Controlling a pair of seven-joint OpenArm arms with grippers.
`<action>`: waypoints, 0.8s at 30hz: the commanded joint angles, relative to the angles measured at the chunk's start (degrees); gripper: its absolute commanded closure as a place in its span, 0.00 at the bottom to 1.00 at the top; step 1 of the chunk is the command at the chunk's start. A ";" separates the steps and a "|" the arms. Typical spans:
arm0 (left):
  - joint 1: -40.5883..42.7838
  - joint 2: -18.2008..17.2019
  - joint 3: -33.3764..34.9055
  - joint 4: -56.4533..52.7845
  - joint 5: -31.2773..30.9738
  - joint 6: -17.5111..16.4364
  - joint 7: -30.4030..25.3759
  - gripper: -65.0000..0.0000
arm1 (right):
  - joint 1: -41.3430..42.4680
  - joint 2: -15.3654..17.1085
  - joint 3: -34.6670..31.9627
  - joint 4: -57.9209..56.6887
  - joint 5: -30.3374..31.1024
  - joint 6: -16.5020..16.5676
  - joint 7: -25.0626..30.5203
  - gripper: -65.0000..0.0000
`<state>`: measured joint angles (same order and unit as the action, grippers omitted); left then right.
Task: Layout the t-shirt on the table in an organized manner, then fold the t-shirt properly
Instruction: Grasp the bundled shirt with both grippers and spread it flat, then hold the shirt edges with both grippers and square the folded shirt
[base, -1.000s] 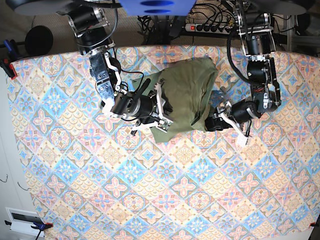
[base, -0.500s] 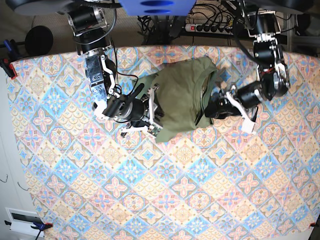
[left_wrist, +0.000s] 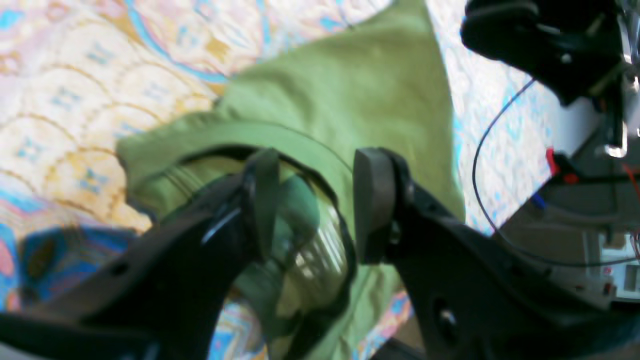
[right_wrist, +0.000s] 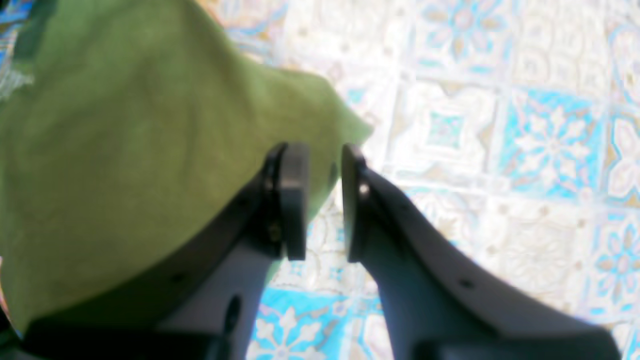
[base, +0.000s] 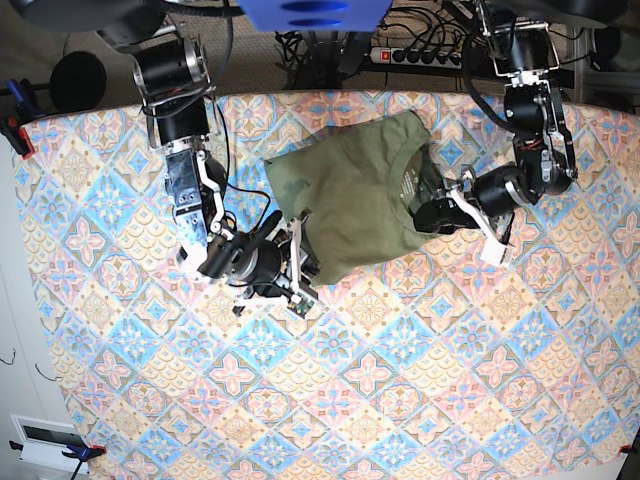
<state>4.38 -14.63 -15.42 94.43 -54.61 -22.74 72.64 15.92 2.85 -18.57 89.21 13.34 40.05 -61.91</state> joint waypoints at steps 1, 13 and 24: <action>-0.91 0.00 -0.18 1.17 -1.43 -0.42 -0.77 0.63 | 2.06 -0.26 0.15 0.42 0.59 -0.05 1.47 0.83; 9.73 -0.18 3.60 12.69 -6.36 -0.42 -0.42 0.63 | 9.97 -0.35 -6.09 -9.78 0.33 -0.05 1.47 0.84; 11.49 -0.18 4.48 12.69 -6.53 -0.51 -0.51 0.63 | 10.14 -0.35 -13.04 -7.32 0.33 -0.05 1.21 0.91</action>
<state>15.99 -14.44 -10.74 106.08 -60.05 -22.92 72.66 24.38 2.70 -31.94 80.71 13.34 40.16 -61.69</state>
